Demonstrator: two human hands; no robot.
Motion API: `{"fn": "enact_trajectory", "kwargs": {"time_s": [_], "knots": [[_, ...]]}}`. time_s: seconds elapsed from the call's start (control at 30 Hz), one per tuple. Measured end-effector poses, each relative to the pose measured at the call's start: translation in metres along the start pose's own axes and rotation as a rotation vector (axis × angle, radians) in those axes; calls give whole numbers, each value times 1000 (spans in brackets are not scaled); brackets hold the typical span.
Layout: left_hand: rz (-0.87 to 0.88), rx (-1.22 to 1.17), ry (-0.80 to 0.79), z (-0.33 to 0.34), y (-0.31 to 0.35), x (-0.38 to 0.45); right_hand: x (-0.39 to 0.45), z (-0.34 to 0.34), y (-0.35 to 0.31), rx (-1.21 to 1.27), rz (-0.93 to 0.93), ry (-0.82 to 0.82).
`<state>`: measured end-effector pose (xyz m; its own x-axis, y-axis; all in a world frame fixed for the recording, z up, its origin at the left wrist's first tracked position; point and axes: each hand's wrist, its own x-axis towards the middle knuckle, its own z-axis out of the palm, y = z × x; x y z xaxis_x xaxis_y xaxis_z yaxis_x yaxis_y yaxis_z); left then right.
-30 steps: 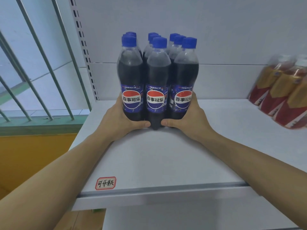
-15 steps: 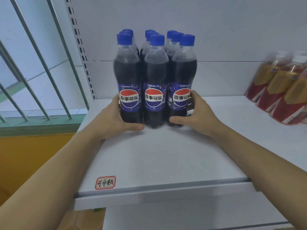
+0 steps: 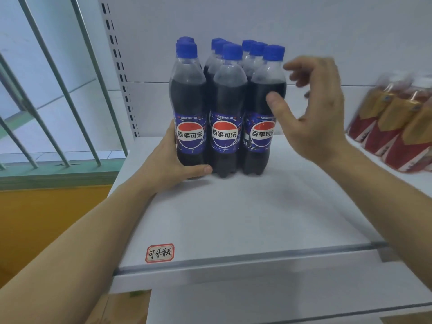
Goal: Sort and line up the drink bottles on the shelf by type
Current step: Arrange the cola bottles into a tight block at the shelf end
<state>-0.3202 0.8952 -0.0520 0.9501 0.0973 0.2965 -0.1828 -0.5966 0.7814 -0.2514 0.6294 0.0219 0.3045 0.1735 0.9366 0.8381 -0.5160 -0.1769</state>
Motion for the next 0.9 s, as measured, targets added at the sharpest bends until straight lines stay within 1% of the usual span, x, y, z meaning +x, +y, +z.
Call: {"fn": "enact_trajectory", "kwargs": {"time_s": [0.03,0.1,0.2,0.27,0.37,0.47,0.6,0.73,0.87,0.9], "knots": [[5,6,-6,1,-1,0,15,0,-7,-53,-86,-10],[18,22,-8,2,-2,0,44,2,-22,-177,-175,-120],[27,35,6,2,-1,-2,76,10,-38,-389,-209,-377],[20,40,14,1,-2,-4,91,15,-43,-468,-214,-494],[27,42,20,2,0,-5,108,21,-44,-489,-176,-650],[16,43,19,1,3,-6,121,24,-45,-378,-123,-771],[25,42,24,1,5,-6,130,20,-44,-250,-97,-874],[23,31,21,1,3,-5,128,18,-41,-181,-69,-886],[24,31,6,0,1,-4,127,19,-42,-225,-86,-890],[23,26,-1,-1,0,-4,125,19,-40,-249,-90,-867]]}}
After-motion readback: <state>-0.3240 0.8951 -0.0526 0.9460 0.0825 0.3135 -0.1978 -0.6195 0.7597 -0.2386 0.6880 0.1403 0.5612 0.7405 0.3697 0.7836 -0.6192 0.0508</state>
